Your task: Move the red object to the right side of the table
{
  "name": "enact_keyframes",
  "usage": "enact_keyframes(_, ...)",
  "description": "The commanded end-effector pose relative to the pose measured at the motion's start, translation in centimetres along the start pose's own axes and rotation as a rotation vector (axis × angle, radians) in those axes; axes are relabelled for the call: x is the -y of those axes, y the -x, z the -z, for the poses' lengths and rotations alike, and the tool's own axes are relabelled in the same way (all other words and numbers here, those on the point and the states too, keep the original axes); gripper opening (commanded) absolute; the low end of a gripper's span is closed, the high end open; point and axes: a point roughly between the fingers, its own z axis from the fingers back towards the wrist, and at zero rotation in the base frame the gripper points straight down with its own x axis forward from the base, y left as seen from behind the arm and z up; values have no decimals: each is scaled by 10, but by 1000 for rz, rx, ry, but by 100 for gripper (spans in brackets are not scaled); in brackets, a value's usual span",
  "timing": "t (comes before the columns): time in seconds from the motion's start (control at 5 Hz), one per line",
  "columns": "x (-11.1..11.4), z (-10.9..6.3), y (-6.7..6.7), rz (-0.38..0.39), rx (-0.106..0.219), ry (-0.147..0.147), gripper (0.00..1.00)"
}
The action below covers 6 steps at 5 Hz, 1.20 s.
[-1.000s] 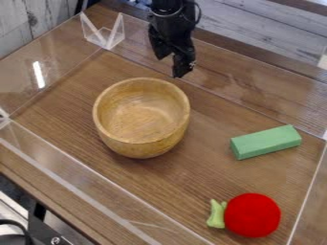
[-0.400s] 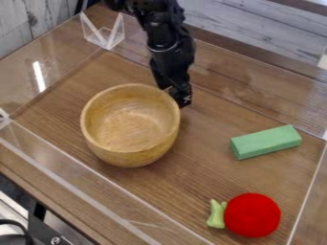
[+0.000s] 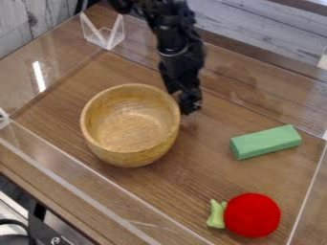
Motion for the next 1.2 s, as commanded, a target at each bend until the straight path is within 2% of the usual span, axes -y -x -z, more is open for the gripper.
enact_keyframes(0.0,15,-19,-22,10,61,-38,100)
enact_keyframes(0.2,7,-19,-16,20,64,-36,0)
enact_keyframes(0.4,0,-27,-12,23,70,-37,0)
enact_keyframes(0.8,11,-40,-22,-8,76,-49,0)
enact_keyframes(1.0,21,-52,-22,-15,80,-48,0)
